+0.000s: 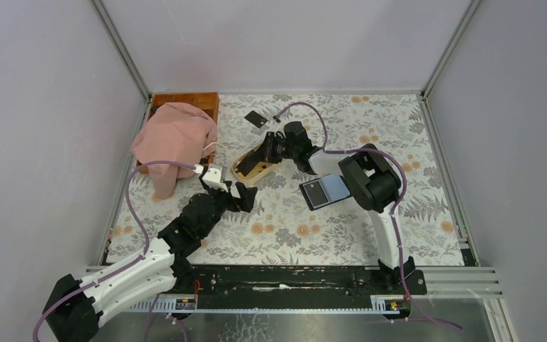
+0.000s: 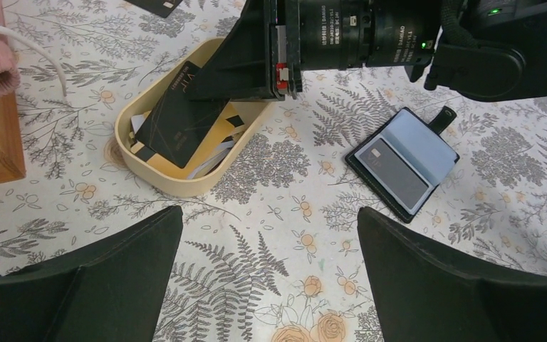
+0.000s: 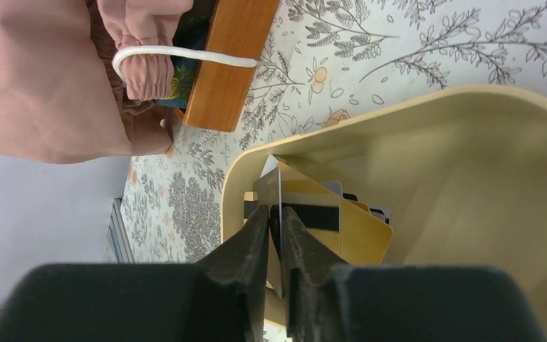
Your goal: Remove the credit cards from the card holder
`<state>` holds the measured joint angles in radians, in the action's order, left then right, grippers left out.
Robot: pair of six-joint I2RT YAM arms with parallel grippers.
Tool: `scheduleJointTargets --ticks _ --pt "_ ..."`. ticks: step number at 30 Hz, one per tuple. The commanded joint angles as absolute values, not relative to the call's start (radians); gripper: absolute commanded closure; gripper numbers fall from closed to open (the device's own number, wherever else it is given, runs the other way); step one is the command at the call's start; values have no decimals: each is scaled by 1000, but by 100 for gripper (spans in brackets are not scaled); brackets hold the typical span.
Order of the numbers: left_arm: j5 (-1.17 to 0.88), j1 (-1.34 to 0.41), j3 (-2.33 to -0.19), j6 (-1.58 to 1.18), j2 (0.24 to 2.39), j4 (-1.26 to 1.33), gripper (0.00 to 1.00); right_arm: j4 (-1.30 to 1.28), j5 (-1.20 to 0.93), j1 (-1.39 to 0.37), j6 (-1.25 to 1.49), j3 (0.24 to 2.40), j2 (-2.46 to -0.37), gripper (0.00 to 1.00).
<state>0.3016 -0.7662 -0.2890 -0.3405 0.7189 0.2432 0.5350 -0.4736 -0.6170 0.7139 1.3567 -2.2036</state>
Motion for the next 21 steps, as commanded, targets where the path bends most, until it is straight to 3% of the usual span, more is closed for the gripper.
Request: scheduleJointTargets --ticks 1,5,21 --pt "359 -770 -296 -353 703 235 0 514 -468 -630 663 1363 -2170 77" --pt "373 -770 -297 -364 693 222 0 486 -437 -630 634 1340 -2130 69" --pt "360 -770 -313 -398 710 198 0 394 -308 -630 521 1229 -1923 69"
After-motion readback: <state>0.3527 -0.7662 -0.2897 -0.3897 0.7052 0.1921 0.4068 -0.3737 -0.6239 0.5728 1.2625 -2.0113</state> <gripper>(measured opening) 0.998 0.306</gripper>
